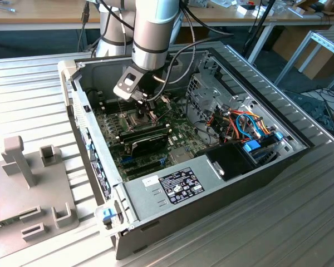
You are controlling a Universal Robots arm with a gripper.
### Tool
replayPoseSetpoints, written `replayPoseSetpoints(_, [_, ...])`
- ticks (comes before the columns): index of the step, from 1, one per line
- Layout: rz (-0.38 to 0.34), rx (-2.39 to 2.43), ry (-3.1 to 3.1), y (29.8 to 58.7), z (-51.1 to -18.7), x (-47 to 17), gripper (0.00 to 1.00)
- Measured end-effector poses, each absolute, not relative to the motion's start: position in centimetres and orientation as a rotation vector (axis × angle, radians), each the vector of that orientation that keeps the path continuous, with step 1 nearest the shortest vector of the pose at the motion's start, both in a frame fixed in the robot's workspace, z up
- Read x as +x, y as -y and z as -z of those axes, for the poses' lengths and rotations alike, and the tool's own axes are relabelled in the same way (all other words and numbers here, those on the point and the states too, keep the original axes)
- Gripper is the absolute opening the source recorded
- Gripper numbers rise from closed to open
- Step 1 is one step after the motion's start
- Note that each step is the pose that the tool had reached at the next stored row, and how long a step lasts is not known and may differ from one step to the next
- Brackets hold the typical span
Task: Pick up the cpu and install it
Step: 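Place the cpu into insertion slot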
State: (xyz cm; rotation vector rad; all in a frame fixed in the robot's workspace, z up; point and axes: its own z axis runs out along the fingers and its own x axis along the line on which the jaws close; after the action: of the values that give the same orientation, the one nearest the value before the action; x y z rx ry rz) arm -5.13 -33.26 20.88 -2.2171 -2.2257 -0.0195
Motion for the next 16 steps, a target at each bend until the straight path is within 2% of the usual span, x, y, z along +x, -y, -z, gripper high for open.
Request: replayPoseSetpoints(16, [0.019,-2.217,2.226,33.26,-20.69,-5.13,0.11])
